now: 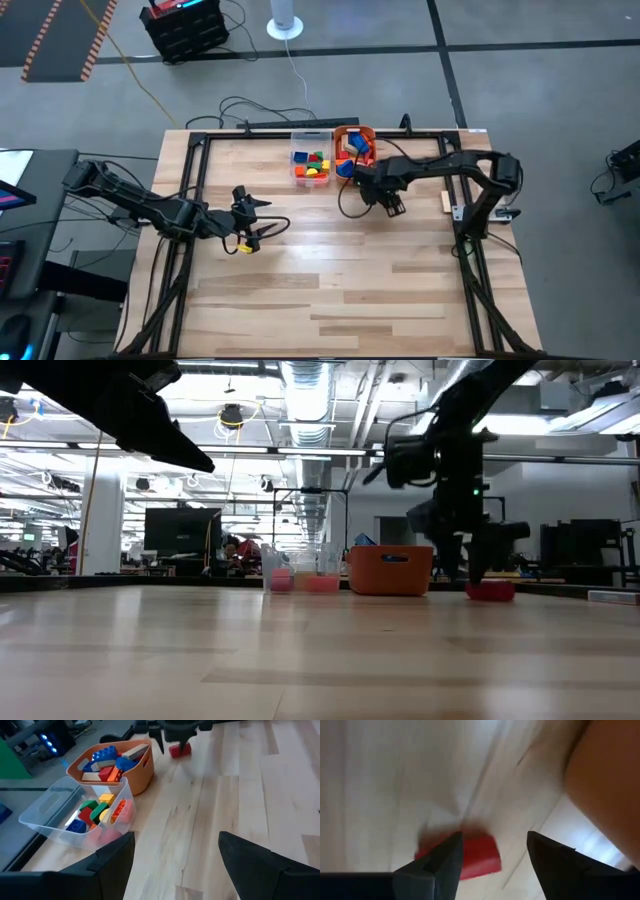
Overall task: Sort blocks by size
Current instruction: Put the red cylindrical block into the orange bin
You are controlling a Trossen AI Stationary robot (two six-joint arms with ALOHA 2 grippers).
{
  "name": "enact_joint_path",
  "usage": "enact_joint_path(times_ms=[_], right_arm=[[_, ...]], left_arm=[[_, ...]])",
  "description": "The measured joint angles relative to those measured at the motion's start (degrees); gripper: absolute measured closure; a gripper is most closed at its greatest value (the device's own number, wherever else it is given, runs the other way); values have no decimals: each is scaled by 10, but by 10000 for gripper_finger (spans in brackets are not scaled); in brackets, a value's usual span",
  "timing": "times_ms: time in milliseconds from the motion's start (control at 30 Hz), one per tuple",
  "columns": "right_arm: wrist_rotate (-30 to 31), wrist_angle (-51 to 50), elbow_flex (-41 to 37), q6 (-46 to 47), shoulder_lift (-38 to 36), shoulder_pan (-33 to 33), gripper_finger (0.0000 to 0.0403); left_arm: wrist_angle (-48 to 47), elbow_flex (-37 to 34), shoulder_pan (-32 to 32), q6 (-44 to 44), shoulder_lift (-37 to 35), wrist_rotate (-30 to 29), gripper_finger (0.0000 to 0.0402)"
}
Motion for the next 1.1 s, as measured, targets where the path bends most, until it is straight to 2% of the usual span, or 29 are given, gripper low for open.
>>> enact_joint_path(times_ms=[167,333,400,500,567,733,967,1100], right_arm=[[5,-14,11,-23,12,-9,164],[-4,-6,40,84,-13,-9,174],[-3,-13,42,194,-21,-20,174],[-36,-39,44,460,-21,-62,174],[-61,-79,32,537,-22,-83,173],[-24,-110,-11,592,-22,-97,166],[-54,-78,-54,594,-16,-166,160],[-60,-54,-58,587,-18,-173,160]], left_arm=[[-4,0,4,-1,0,-1,121],[-1,0,4,-2,0,-1,121],[-1,0,4,-7,0,-1,121],[-5,0,4,-16,0,0,121],[-6,0,4,-16,0,0,121],[-21,0,-1,-24,0,2,121],[-32,0,-8,-29,0,3,121],[-32,0,-8,-27,0,3,121]])
